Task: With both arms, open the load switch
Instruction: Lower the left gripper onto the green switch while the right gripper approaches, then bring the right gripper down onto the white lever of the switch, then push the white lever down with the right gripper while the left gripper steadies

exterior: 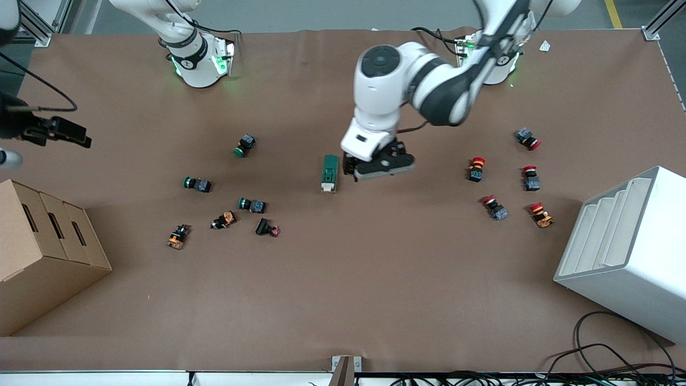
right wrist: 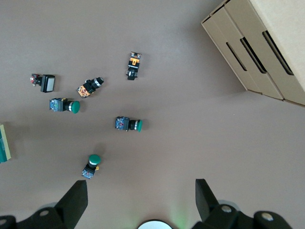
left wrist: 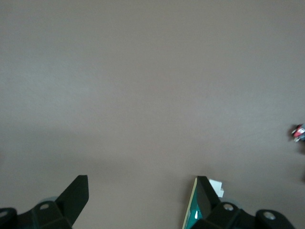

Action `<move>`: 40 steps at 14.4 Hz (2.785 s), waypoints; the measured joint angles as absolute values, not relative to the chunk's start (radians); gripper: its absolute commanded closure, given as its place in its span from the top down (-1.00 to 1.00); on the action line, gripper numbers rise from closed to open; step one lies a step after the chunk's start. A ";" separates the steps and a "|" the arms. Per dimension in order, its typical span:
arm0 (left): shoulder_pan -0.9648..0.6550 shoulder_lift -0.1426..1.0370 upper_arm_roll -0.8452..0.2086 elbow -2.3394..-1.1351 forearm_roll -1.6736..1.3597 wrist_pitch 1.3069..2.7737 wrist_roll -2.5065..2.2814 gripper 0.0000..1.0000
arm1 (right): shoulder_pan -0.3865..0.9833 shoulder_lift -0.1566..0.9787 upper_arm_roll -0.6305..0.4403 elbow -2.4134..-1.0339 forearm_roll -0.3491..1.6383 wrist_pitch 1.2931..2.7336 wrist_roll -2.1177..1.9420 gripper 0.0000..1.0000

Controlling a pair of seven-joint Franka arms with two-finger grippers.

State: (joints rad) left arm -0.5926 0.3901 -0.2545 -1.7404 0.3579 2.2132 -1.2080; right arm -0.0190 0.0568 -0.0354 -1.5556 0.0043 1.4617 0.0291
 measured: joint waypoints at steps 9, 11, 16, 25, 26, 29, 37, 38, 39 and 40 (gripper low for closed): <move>-0.858 0.570 -0.263 -1.796 0.938 2.271 -1.858 0.94 | 0.205 0.169 -0.006 -1.606 0.081 1.593 0.853 1.00; -0.897 0.603 -0.263 -1.807 1.089 2.271 -1.997 0.94 | 0.276 0.222 -0.004 -1.610 0.100 1.655 1.044 1.00; -0.943 0.677 -0.264 -1.847 1.411 2.271 -2.295 0.96 | 0.407 0.342 -0.003 -1.610 0.132 1.808 1.378 1.00; -0.955 0.736 -0.263 -1.877 1.654 2.230 -2.392 0.98 | 0.605 0.576 -0.003 -1.608 0.175 2.097 1.825 1.00; -0.959 0.741 -0.263 -1.877 1.666 2.225 -2.406 0.98 | 0.615 0.598 -0.003 -1.607 0.197 2.120 1.848 1.00; -0.973 0.743 -0.263 -1.878 1.703 2.201 -2.445 0.98 | 0.633 0.648 -0.003 -1.592 0.236 2.144 1.915 1.00; -0.978 0.777 -0.263 -1.884 1.782 2.191 -2.509 0.98 | 0.671 0.698 0.026 -1.580 0.284 2.139 2.019 1.00; -0.979 0.778 -0.263 -1.886 1.789 2.187 -2.521 0.98 | 0.674 0.700 0.028 -1.580 0.287 2.136 2.029 1.00; -0.981 0.778 -0.263 -1.886 1.792 2.184 -2.525 0.98 | 0.680 0.702 0.029 -1.580 0.289 2.133 2.036 1.00; -0.982 0.779 -0.263 -1.886 1.793 2.179 -2.527 0.98 | 0.686 0.706 0.030 -1.580 0.290 2.129 2.042 1.00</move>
State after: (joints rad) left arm -0.9822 0.7794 -0.2627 -1.8863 1.7935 2.1794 -2.5266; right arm 0.6861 0.7056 0.0297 -1.5802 0.2897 2.1293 2.0422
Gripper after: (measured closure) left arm 0.009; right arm 0.000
